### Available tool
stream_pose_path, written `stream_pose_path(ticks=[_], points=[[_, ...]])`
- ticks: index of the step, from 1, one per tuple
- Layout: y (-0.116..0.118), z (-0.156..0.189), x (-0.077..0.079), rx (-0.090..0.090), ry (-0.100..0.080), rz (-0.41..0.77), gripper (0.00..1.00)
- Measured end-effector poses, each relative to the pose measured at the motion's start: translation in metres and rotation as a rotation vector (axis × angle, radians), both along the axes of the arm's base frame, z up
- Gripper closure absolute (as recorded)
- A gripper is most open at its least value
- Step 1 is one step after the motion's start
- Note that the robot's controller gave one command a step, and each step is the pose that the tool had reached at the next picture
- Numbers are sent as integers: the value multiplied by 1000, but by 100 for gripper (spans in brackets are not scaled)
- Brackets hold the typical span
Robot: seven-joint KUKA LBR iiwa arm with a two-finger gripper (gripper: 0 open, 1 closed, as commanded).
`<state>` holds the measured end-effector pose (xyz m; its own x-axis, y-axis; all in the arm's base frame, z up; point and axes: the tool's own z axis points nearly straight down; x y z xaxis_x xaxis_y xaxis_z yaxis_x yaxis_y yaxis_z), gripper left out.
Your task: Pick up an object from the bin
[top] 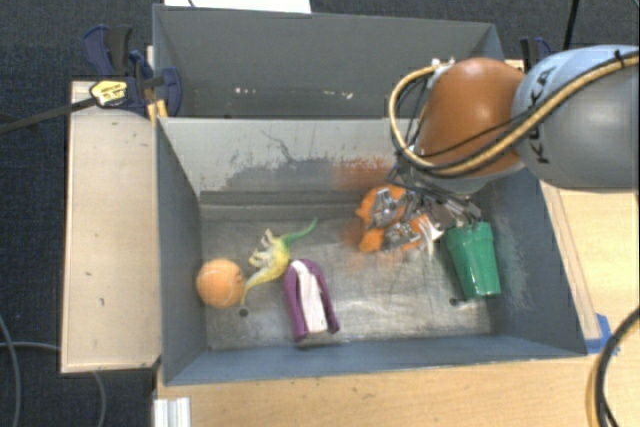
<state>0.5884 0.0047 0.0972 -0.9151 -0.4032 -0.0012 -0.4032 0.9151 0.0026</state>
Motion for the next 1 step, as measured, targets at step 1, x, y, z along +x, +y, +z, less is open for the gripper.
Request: stream_pose_path(ticks=[1], points=[[0, 18, 1, -1, 0, -2, 100]])
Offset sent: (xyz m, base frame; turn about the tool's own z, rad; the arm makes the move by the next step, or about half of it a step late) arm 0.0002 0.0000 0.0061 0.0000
